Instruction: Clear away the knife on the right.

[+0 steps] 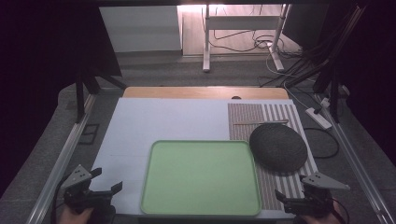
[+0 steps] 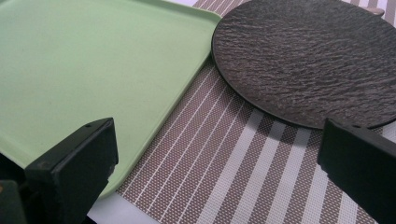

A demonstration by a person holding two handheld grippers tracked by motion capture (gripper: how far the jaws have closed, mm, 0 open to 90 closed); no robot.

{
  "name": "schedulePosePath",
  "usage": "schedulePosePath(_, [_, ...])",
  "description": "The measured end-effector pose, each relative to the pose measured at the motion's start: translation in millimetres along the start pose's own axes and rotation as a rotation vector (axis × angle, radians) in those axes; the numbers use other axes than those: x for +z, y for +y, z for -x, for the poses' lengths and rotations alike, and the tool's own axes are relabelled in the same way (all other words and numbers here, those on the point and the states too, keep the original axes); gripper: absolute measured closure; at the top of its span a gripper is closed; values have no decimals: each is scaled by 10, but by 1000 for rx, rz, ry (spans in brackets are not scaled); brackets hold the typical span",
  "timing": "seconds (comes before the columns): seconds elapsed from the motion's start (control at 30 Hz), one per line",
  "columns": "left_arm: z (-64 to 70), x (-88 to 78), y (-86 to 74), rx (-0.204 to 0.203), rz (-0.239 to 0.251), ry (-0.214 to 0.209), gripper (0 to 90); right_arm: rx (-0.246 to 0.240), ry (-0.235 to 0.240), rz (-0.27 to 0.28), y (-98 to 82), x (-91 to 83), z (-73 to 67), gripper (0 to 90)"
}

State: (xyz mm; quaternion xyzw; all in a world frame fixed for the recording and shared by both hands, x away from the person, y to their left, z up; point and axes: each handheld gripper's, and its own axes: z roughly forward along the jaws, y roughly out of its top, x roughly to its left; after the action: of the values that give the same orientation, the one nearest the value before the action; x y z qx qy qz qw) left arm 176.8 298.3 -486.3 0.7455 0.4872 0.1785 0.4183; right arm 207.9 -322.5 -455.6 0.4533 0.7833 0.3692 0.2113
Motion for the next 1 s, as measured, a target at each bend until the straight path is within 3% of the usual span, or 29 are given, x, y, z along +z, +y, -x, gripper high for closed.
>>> schedulePosePath(0.5, [6,2,0,8,-5,1,26,16,19,-24,9,24,22,0])
schedulePosePath(1.0, [2,6,2,6,-7,-1,25,31,-17,-40,49,59,35,0])
